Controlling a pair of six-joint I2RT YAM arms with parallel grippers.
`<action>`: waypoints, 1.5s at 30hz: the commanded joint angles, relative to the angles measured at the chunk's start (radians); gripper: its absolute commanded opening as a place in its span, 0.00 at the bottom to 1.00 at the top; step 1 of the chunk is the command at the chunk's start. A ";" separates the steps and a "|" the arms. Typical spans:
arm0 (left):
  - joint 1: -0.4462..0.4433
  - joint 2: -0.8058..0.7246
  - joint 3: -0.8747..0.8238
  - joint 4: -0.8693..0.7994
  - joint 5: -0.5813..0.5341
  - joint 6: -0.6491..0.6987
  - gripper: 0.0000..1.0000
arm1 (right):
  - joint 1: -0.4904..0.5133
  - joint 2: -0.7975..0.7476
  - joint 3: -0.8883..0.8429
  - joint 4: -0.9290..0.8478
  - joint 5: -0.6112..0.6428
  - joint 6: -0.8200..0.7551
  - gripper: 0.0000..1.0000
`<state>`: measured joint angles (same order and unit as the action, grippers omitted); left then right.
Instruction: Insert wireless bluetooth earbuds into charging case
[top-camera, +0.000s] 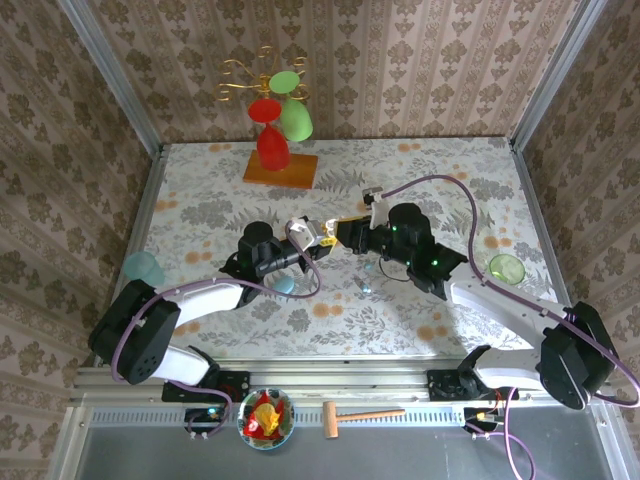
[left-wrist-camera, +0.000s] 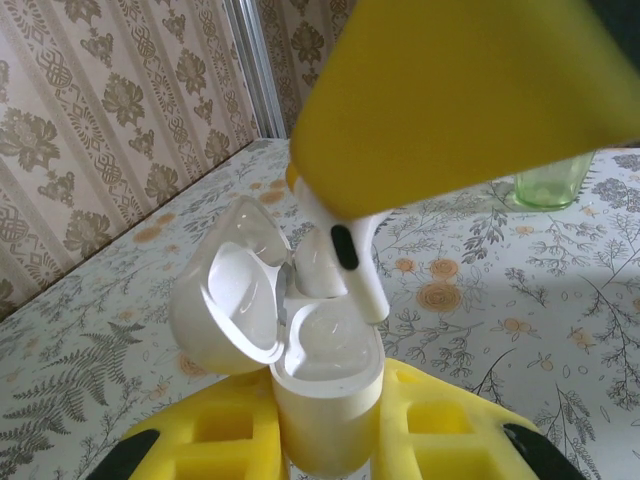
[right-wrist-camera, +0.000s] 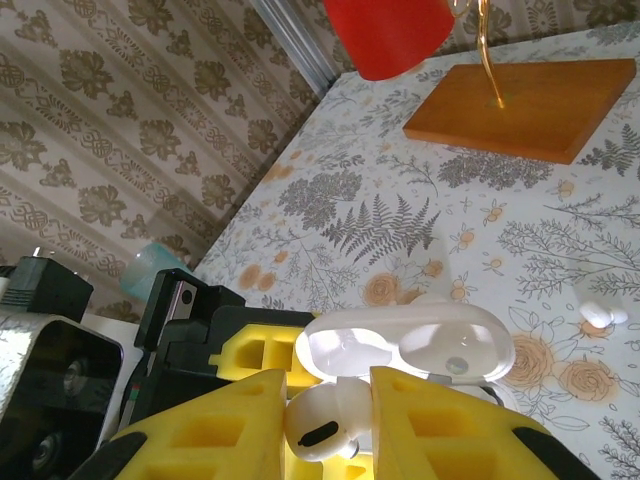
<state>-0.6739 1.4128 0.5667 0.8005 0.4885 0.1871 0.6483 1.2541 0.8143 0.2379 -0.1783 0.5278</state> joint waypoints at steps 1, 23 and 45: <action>-0.007 -0.004 0.032 0.039 0.001 -0.031 0.03 | 0.008 0.016 0.034 0.057 0.034 -0.007 0.24; -0.015 0.010 0.057 0.050 -0.020 -0.090 0.03 | 0.008 0.085 -0.010 0.176 0.031 0.029 0.25; -0.006 0.001 0.041 0.078 -0.080 -0.129 0.04 | 0.016 0.064 -0.039 0.144 0.129 0.063 0.41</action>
<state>-0.6804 1.4326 0.5911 0.7986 0.4026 0.0708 0.6613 1.3499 0.7776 0.4412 -0.1032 0.5987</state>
